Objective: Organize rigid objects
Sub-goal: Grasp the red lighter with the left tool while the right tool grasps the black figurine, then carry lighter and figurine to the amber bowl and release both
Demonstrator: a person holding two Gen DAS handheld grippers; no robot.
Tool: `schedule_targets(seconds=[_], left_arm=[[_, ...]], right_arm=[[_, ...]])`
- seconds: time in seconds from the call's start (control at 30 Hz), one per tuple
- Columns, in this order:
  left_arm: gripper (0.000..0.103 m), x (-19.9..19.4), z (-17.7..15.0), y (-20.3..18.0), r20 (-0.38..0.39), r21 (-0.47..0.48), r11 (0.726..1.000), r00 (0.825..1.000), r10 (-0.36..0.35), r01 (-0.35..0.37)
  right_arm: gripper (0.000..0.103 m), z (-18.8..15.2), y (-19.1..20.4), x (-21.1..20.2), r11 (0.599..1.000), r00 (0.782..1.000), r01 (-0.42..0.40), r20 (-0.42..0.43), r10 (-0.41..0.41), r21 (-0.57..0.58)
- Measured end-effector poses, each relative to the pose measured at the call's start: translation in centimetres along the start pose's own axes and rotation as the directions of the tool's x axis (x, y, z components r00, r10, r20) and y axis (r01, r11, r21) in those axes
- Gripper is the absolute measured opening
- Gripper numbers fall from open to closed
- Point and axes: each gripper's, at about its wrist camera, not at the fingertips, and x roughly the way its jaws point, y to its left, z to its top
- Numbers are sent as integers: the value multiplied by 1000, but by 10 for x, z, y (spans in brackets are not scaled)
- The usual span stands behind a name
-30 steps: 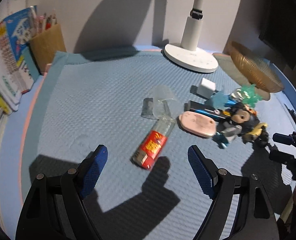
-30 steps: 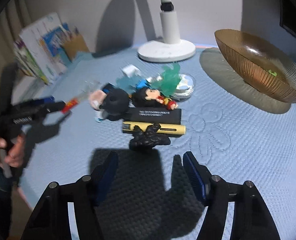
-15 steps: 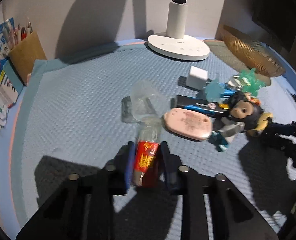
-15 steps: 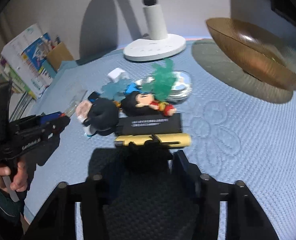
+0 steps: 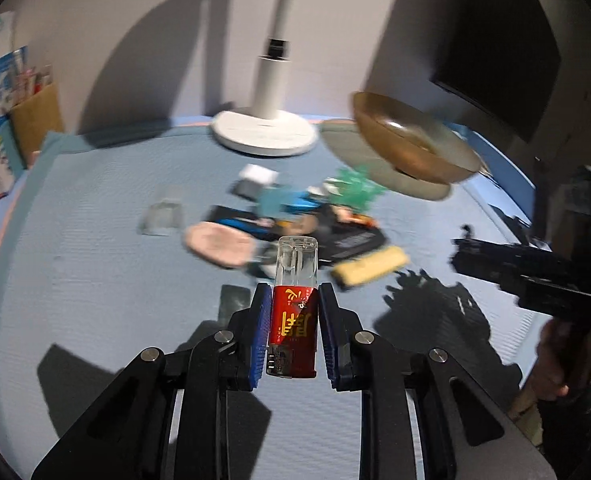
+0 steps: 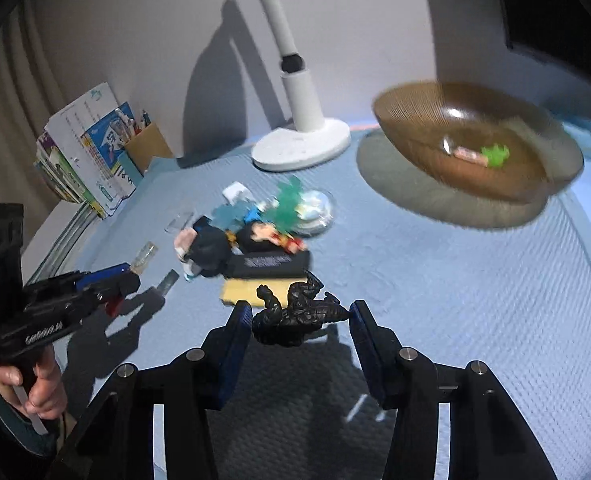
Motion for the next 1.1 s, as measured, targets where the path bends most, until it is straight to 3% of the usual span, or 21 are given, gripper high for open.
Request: schedule_targets(seconds=[0.2,0.33,0.43,0.5,0.73,0.8,0.87,0.93,1.0,1.1], left_arm=[[21,23,-12,-41,-57,34,997,997,-61,63],[21,28,-15,-56,-66,59,995,995,-74,78],[21,31,-16,-62,-77,64,994,993,-89,94],[21,34,-17,-66,-88,69,993,992,-94,101],[21,38,-18,-80,-105,99,988,989,-109,120],[21,37,-17,-82,-104,107,987,989,-109,120],[21,36,-14,-83,-98,111,987,989,-109,120],[21,34,-12,-84,-92,112,986,990,-111,121],[21,34,-10,-87,-86,117,985,990,-114,123],[21,34,-7,-91,-77,131,984,991,-111,121]], right_arm=[[49,-25,-31,8,1000,998,-16,-68,17,15],[49,-42,-50,-4,1000,997,-14,-70,15,17],[62,-49,-63,-21,999,999,2,-54,0,34],[66,-53,-68,-28,999,999,8,-49,-5,45],[67,-68,-47,-32,1000,998,20,-67,-18,22],[67,-66,-39,-27,999,997,52,-58,-52,10],[67,-60,-35,-16,990,988,138,-74,-136,10],[66,-57,-32,-9,983,980,185,-76,-184,2],[47,-56,-29,-7,975,973,222,-61,-223,-14],[46,-56,-27,-11,967,966,253,-42,-254,-31]])
